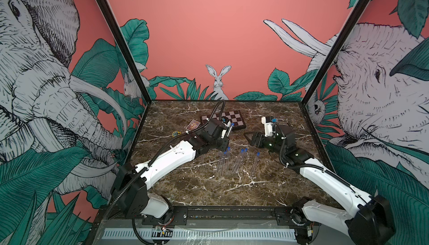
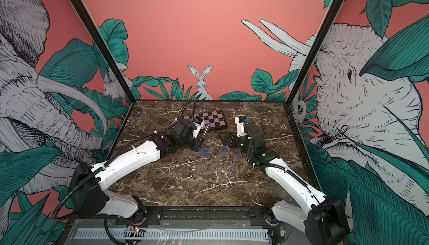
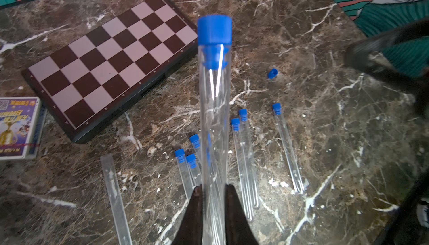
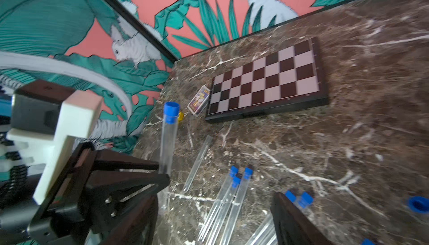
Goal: Remove stoppers from test tubes
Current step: Pick up the test tube at the center of the board.
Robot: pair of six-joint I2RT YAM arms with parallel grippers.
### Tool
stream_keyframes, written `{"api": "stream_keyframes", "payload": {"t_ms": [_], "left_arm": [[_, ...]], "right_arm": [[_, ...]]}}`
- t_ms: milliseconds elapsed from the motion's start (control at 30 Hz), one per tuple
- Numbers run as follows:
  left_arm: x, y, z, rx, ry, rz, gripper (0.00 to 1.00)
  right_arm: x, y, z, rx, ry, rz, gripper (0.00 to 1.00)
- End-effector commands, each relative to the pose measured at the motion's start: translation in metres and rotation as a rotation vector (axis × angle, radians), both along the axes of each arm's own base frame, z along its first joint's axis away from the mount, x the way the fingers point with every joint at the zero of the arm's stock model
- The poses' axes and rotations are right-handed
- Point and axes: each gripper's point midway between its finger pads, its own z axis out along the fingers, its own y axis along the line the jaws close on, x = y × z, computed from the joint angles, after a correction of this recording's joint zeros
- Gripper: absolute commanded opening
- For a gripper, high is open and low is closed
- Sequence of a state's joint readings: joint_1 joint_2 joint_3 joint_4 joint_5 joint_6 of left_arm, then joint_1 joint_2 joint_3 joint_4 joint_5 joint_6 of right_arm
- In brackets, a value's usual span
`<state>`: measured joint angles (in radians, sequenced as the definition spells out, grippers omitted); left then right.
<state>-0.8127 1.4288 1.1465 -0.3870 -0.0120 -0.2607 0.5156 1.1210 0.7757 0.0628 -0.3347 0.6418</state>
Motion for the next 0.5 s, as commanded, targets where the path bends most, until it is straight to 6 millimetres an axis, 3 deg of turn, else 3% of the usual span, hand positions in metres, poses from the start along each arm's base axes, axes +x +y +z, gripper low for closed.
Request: {"api": "stream_keyframes", "payload": {"t_ms": [0, 167, 467], "left_arm": [[-0.006, -0.018, 0.028, -0.084, -0.053, -0.074, 0.14], [-0.014, -0.032, 0.036, -0.100, -0.078, -0.123, 0.15], [-0.022, -0.041, 0.048, -0.123, -0.109, -0.156, 0.15]], "right_arm": [[-0.003, 0.026, 0.047, 0.095, -0.106, 0.103, 0.76], [0.002, 0.040, 0.044, 0.095, -0.079, 0.121, 0.75], [0.018, 0.040, 0.032, 0.076, -0.036, 0.049, 0.67]]}}
